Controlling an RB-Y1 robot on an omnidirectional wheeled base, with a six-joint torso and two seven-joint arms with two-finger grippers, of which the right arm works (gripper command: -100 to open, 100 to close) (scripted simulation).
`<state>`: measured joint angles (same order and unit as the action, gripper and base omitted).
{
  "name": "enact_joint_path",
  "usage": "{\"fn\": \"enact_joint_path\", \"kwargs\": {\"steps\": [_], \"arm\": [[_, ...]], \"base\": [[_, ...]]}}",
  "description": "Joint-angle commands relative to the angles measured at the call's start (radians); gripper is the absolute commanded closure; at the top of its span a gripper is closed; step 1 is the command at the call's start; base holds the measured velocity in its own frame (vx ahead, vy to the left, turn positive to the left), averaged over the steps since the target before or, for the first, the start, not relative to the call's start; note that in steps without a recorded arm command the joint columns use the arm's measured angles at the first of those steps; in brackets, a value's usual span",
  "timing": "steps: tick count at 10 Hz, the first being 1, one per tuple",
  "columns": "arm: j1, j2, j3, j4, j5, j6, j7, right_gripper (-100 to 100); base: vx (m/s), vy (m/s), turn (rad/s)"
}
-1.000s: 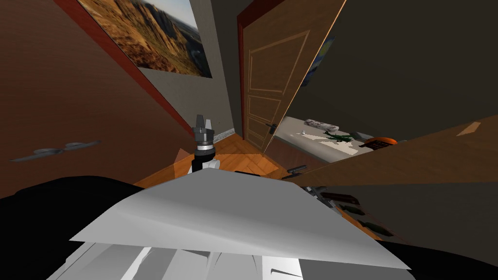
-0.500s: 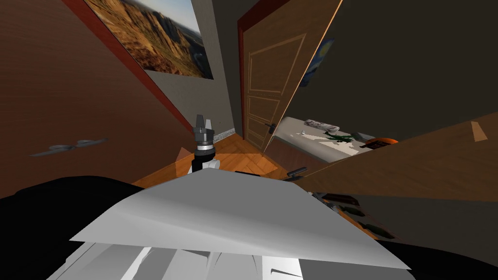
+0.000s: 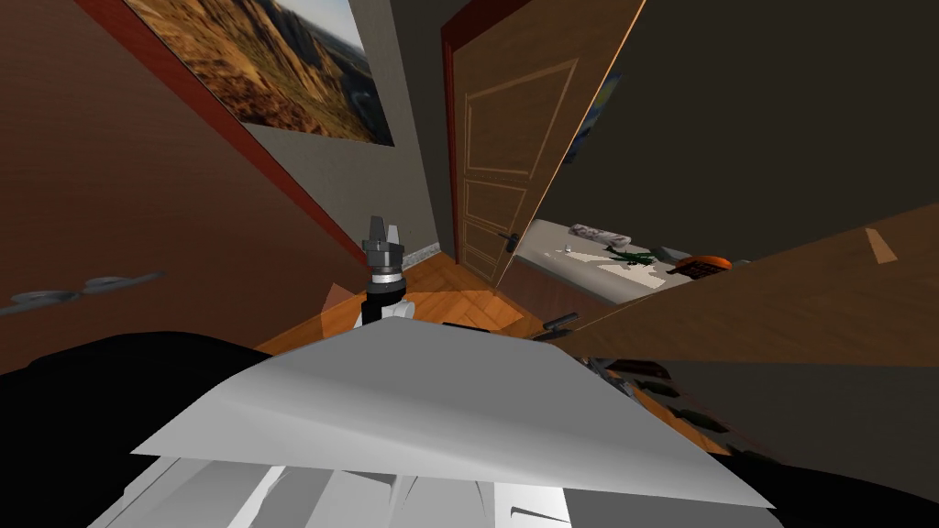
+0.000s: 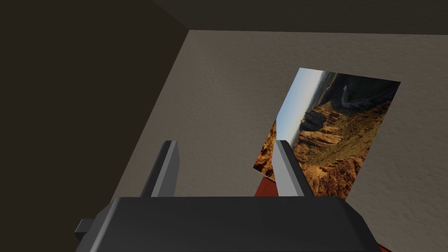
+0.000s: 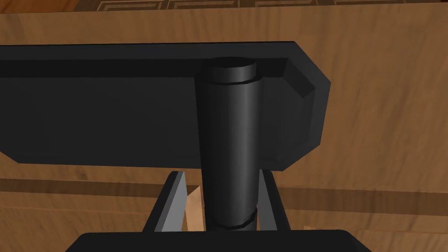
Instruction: Pull the door open
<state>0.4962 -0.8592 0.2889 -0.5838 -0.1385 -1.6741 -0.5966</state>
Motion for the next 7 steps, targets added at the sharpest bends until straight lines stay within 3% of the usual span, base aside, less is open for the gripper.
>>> {"fn": "enact_joint_path", "kwargs": {"steps": [1, 3, 4, 7], "arm": [[0.026, 0.002, 0.007, -0.042, 0.005, 0.028, 0.006, 100], [0.027, -0.004, 0.015, -0.058, 0.018, 0.060, 0.012, 100], [0.028, -0.010, 0.021, -0.072, 0.029, 0.077, 0.018, 100], [0.028, -0.010, 0.021, -0.072, 0.029, 0.077, 0.018, 100]], "base": [[0.025, 0.043, 0.007], [0.025, 0.062, -0.078], [0.039, 0.116, -0.234], [0.017, 0.040, -0.020]]}}
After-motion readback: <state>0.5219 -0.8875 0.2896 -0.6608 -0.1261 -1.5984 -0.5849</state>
